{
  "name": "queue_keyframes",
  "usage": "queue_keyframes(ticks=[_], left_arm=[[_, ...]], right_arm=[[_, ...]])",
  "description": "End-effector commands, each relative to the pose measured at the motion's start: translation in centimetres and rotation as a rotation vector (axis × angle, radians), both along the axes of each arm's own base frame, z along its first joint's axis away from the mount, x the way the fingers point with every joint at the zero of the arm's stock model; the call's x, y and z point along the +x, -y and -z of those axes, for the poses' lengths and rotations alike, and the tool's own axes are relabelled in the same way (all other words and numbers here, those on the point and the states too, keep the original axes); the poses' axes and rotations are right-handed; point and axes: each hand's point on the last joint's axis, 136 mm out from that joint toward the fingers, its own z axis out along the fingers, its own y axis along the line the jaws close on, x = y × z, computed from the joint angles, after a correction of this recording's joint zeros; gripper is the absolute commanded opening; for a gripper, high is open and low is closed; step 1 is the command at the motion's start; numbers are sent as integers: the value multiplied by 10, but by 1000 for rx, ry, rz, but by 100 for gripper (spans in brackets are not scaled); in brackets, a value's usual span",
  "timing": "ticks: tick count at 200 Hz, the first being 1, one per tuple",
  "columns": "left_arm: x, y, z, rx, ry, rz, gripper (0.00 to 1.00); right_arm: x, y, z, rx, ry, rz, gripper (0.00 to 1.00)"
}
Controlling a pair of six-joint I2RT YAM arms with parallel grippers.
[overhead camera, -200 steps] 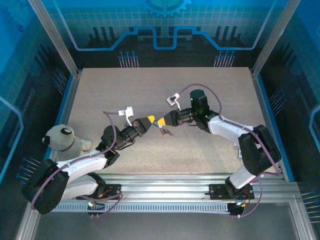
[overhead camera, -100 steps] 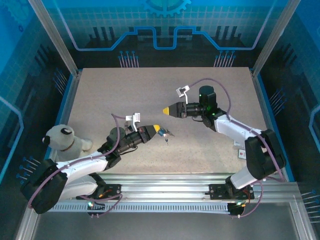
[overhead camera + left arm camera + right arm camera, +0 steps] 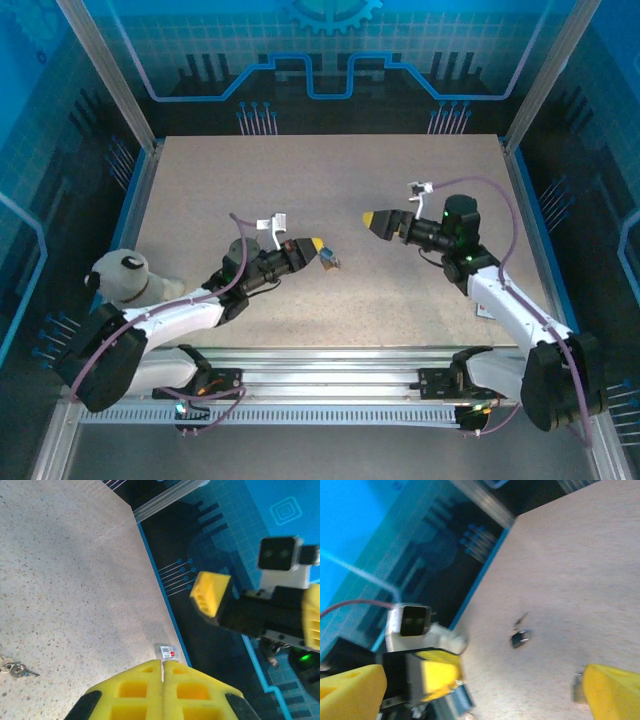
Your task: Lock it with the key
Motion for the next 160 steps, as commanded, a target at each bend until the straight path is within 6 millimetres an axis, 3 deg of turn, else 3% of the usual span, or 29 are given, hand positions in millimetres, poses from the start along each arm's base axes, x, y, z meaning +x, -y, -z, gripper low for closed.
queue_keyframes(ticks=[1,35,100,160], left_arm=[[8,12,-24,-45,52,50,0],[23,24,-33,-149,31,93,0],[51,42,-34,-171,-14,85,0],[74,64,-20,-259,-96,107,0]], right_arm=[[13,26,5,93,-36,153,100],[7,31,10,67,-17,166,100],[-2,26,22,52,9,120,100],[-2,26,37,43,26,140,98]])
